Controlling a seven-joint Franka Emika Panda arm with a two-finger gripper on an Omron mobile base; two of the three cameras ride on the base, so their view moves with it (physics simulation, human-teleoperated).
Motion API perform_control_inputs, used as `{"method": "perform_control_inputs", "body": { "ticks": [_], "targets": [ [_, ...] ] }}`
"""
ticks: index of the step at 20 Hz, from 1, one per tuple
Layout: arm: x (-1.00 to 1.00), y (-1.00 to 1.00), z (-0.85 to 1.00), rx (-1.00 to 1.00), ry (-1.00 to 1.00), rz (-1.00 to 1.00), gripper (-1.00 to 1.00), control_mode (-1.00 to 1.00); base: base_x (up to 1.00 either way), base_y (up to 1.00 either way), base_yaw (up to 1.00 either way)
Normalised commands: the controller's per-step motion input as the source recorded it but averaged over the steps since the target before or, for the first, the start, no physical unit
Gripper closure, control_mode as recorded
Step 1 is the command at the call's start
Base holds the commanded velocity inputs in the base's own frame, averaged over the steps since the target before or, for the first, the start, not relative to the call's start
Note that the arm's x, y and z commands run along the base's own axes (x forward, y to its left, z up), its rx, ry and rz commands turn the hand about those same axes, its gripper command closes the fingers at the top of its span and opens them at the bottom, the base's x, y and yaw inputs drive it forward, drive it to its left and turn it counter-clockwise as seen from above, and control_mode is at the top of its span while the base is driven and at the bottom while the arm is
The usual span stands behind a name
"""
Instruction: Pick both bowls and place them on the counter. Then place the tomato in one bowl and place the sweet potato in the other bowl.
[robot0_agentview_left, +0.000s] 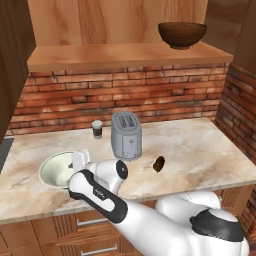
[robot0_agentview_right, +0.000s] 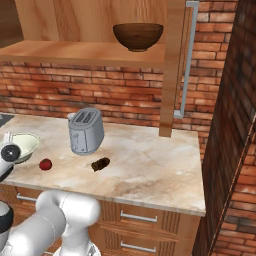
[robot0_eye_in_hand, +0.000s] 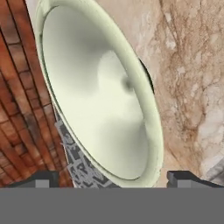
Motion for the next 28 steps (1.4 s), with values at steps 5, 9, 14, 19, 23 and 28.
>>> {"method": "perform_control_inputs", "body": {
  "ticks": [5, 9, 14, 19, 23, 28],
  "targets": [
    [-0.29, -0.19, 0.40, -0.04, 0.00, 0.00, -1.00, -1.00, 0.00, 0.00, 0.00],
    [-0.22, -0.20, 0.41, -0.06, 0.00, 0.00, -1.00, -1.00, 0.00, 0.00, 0.00],
    [-0.18, -0.21, 0.44, -0.07, -0.02, 0.00, -1.00, -1.00, 0.00, 0.00, 0.00],
    [-0.21, -0.24, 0.49, -0.05, -0.05, 0.00, -1.00, -1.00, 0.00, 0.00, 0.00],
    [-0.23, -0.32, 0.53, -0.02, -0.01, 0.00, -1.00, -1.00, 0.00, 0.00, 0.00],
    [-0.24, -0.32, 0.56, -0.01, 0.00, 0.00, -1.00, -1.00, 0.00, 0.00, 0.00]
  ]
}}
